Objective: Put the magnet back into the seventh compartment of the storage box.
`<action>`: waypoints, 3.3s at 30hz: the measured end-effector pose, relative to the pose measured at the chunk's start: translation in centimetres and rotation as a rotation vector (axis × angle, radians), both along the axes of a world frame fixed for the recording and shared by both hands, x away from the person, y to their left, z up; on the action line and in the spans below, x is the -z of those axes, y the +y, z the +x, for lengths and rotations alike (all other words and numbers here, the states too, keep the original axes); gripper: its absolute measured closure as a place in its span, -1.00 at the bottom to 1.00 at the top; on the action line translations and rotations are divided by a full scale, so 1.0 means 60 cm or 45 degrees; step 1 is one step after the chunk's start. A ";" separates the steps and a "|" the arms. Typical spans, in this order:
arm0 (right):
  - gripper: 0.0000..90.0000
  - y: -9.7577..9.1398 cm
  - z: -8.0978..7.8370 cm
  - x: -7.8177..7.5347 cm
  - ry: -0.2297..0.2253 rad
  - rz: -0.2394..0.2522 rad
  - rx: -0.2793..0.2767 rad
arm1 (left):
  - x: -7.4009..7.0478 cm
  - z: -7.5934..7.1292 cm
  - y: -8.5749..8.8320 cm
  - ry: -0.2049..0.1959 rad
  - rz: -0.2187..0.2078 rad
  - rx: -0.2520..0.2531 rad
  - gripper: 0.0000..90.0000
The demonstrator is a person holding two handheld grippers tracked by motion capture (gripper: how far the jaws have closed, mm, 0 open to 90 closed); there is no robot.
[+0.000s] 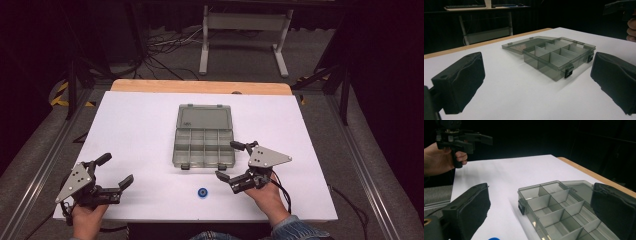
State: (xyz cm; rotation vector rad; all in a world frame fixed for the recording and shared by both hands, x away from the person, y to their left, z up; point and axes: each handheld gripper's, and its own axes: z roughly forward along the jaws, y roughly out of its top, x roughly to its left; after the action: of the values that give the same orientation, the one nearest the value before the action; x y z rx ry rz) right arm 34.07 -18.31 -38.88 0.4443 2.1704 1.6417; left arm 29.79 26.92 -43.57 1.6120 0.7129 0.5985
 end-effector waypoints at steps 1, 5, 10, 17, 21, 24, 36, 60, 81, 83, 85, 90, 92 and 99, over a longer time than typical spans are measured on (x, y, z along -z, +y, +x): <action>-0.92 0.002 0.000 -0.003 0.001 -0.018 -0.006 | 0.000 0.000 0.000 0.003 0.004 0.002 -1.00; -0.85 0.006 0.003 -0.019 0.051 -0.089 -0.018 | 0.000 0.000 -0.001 -0.002 0.004 0.002 -1.00; -0.84 0.015 0.004 -0.037 0.176 -0.232 -0.029 | 0.000 0.000 -0.001 0.004 0.013 0.006 -1.00; -0.85 0.039 0.002 -0.057 0.202 -0.452 -0.054 | 0.000 -0.001 -0.002 0.004 0.012 0.005 -1.00; -0.88 0.051 0.001 -0.067 0.184 -0.528 -0.063 | 0.000 -0.001 -0.002 0.004 0.017 0.009 -1.00; -0.87 0.063 0.003 -0.074 0.217 -0.612 -0.085 | 0.000 -0.001 -0.002 -0.002 0.014 0.005 -0.99; -0.90 0.097 0.017 -0.078 0.388 -0.852 -0.156 | 0.000 -0.001 -0.003 0.004 0.013 0.012 -1.00; -0.77 0.125 0.024 -0.048 0.474 -0.991 -0.203 | 0.000 -0.001 -0.003 0.004 0.013 0.021 -1.00; -0.68 0.171 0.024 0.024 0.562 -1.098 -0.275 | 0.000 -0.001 -0.003 0.004 0.011 0.027 -1.00; -0.67 0.174 0.024 0.028 0.557 -1.100 -0.283 | 0.000 -0.001 -0.003 0.007 0.013 0.028 -1.00; -0.66 0.176 0.025 0.032 0.563 -1.123 -0.289 | 0.000 -0.001 -0.003 0.007 0.013 0.029 -0.99; -0.62 0.181 0.025 0.041 0.581 -1.134 -0.294 | 0.000 -0.001 -0.003 0.007 0.013 0.030 -0.99; -0.59 0.183 0.026 0.046 0.590 -1.146 -0.299 | 0.000 0.000 -0.004 0.006 0.011 0.030 -1.00; -0.32 0.189 0.025 0.057 0.584 -1.165 -0.298 | 0.001 0.000 -0.004 0.006 0.013 0.032 -1.00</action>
State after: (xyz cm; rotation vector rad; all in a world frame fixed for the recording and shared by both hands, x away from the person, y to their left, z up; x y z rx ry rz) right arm 35.59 -6.99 -42.27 0.2987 3.0899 0.4871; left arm 29.78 26.66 -43.61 1.6302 0.6931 0.5808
